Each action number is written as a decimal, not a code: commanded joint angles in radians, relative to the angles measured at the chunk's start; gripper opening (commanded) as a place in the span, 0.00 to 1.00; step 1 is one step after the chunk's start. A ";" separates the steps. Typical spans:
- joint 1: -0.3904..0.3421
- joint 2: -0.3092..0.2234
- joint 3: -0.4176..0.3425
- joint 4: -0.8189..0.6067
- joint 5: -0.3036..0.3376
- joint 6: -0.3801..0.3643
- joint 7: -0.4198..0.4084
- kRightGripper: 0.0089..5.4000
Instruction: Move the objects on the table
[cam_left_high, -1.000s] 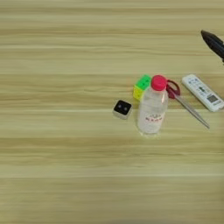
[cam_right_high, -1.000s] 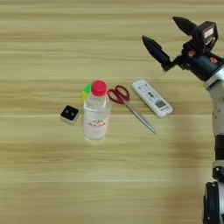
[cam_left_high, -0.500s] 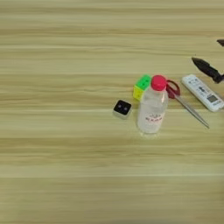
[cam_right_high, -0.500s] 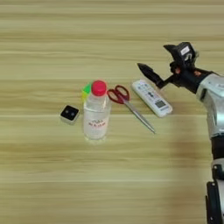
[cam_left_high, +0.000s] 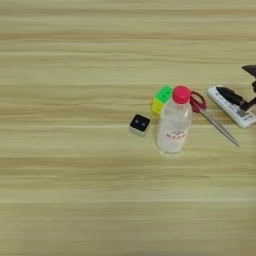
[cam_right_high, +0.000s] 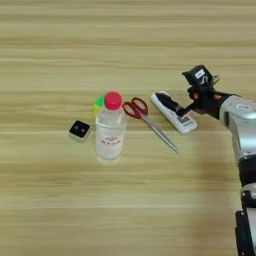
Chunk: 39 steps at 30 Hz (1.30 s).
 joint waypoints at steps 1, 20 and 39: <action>-0.061 -0.047 0.004 0.000 -0.018 -0.013 -0.014 0.99; -0.113 -0.025 0.031 0.235 -0.053 -0.030 -0.011 0.99; -0.151 -0.021 0.005 0.264 -0.021 0.080 0.008 0.54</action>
